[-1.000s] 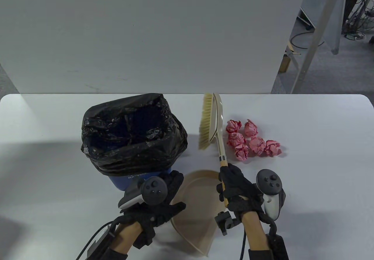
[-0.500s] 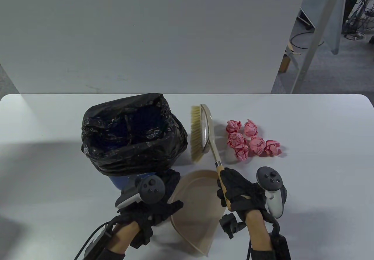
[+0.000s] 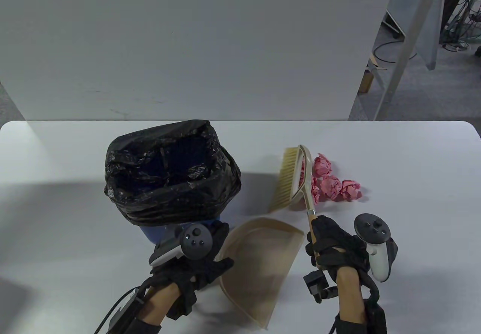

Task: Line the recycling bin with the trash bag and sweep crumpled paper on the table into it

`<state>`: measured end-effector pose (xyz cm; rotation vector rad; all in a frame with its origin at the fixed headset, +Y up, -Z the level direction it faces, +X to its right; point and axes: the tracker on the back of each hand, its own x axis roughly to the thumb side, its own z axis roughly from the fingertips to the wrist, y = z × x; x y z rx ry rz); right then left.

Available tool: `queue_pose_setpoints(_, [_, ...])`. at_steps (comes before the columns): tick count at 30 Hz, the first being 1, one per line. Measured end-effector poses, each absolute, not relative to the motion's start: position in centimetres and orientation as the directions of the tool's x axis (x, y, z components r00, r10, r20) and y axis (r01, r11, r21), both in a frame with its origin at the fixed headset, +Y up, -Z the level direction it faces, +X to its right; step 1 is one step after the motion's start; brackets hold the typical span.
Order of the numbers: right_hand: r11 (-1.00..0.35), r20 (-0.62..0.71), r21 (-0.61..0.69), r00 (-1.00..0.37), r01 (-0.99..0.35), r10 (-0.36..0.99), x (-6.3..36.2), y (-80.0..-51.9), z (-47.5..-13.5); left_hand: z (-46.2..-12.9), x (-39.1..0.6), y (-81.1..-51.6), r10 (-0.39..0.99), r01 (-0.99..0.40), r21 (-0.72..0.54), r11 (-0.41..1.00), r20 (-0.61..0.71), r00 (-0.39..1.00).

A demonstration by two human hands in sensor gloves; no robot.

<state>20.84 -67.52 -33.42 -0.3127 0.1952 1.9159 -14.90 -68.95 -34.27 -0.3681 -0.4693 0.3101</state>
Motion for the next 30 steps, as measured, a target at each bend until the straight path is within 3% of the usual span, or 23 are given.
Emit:
queue_pose_setpoints(12, [-0.313, -0.231, -0.115, -0.281, -0.943, 0.931, 21.8, -66.9, -33.1, -34.8, -15.2, -69.5, 0.311, -0.121, -0.489, 0.864, 0.327, 0.892])
queue_pose_setpoints(18, [-0.22, -0.1, -0.144, -0.207, -0.965, 0.973, 21.1, -66.4, -33.1, -34.8, -15.1, -69.3, 0.214, -0.063, -0.413, 0.909, 0.331, 0.919])
queue_pose_setpoints(24, [-0.243, 0.005, -0.211, -0.25, -0.947, 0.968, 21.0, -65.9, -32.9, -35.2, -14.9, -70.6, 0.151, 0.027, -0.54, 0.841, 0.282, 0.947])
queue_pose_setpoints(28, [-0.267, 0.027, -0.249, -0.282, -0.931, 0.959, 21.1, -65.6, -32.8, -35.3, -15.0, -70.6, 0.179, -0.01, -0.528, 0.849, 0.271, 0.946])
queue_pose_setpoints(30, [-0.286, 0.021, -0.271, -0.303, -0.919, 0.953, 21.1, -65.5, -32.7, -35.4, -15.1, -70.7, 0.267, -0.096, -0.551, 0.829, 0.239, 0.933])
